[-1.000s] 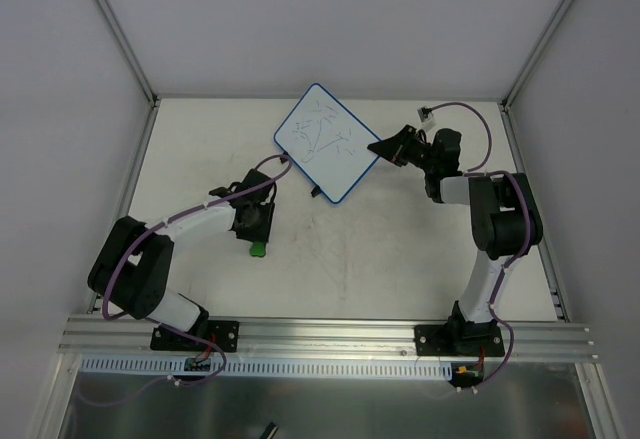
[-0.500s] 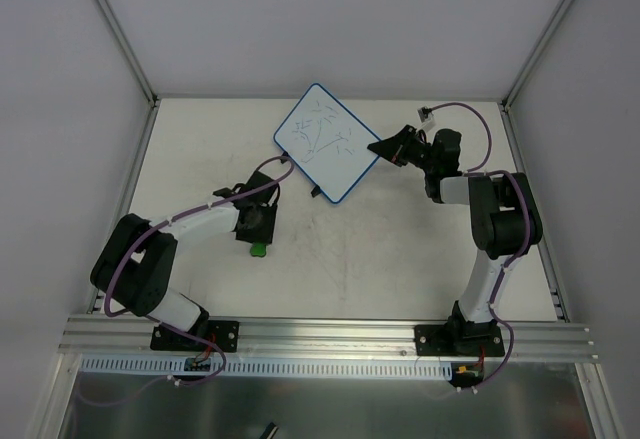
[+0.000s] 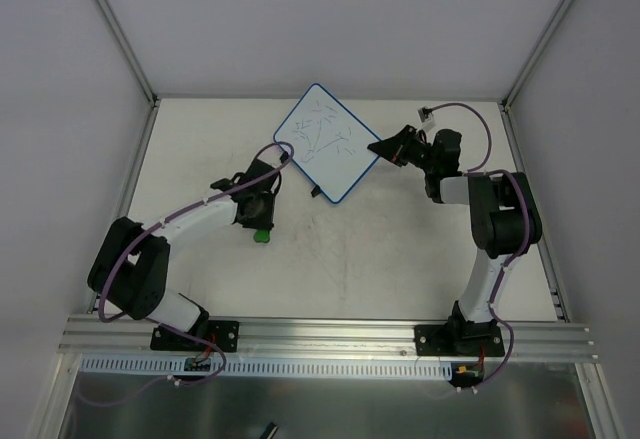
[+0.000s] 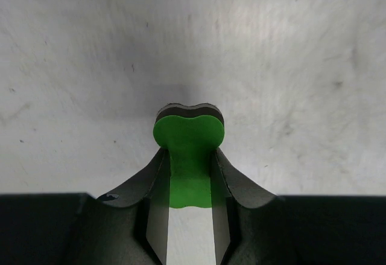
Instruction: Erase the whiteboard
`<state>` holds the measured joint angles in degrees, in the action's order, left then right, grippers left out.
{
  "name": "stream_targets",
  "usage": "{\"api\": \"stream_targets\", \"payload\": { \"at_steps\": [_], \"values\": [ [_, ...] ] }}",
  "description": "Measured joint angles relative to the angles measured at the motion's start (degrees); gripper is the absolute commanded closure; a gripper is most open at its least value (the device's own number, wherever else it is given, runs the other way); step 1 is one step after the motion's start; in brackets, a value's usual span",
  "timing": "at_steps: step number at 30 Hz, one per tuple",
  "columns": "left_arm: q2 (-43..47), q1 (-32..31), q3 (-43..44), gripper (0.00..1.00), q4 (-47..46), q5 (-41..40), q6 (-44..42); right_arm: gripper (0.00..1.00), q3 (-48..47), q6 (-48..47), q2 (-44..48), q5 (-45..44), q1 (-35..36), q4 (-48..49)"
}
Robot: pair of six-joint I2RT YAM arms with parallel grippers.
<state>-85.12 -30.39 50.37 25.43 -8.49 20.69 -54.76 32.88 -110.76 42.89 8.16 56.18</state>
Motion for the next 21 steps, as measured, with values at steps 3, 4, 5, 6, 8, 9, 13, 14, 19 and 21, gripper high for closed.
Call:
{"api": "stream_targets", "payload": {
  "at_steps": [3,4,5,6,8,9,13,14,19,21],
  "values": [
    [0.2,0.0,6.4,0.89,0.4,0.0,-0.1,1.00,0.0,0.0,0.0,0.0,0.0,0.0],
    [0.2,0.0,8.6,0.89,0.5,0.0,-0.1,1.00,0.0,0.0,0.0,0.0,0.0,0.0],
    [0.1,0.0,11.5,0.89,0.5,0.1,-0.2,1.00,0.0,0.0,0.0,0.0,0.0,0.0],
    [-0.3,0.0,14.6,0.89,0.5,0.1,-0.3,1.00,0.0,0.0,0.0,0.0,0.0,0.0],
    [-2.0,0.1,21.4,0.90,0.3,0.5,-0.3,1.00,0.0,0.0,0.0,0.0,0.0,0.0],
    [-3.1,0.1,24.2,0.90,-0.1,0.6,-0.3,1.00,0.0,0.0,0.0,0.0,0.0,0.0],
    [-10.6,0.9,36.7,0.96,-1.1,1.1,-0.3,1.00,0.0,-0.1,0.0,0.0,0.0,0.0],
    [-13.0,1.0,39.8,0.96,-1.1,1.2,-0.3,1.00,0.0,-0.1,0.0,0.0,0.0,0.0],
    [-24.7,3.2,53.6,1.00,-1.1,2.4,0.0,1.00,0.0,-0.3,0.0,0.0,0.0,0.0],
    [-29.4,4.4,58.8,1.00,-1.1,3.6,0.9,1.00,0.0,-0.3,0.0,0.0,0.0,0.0]
  ]
}}
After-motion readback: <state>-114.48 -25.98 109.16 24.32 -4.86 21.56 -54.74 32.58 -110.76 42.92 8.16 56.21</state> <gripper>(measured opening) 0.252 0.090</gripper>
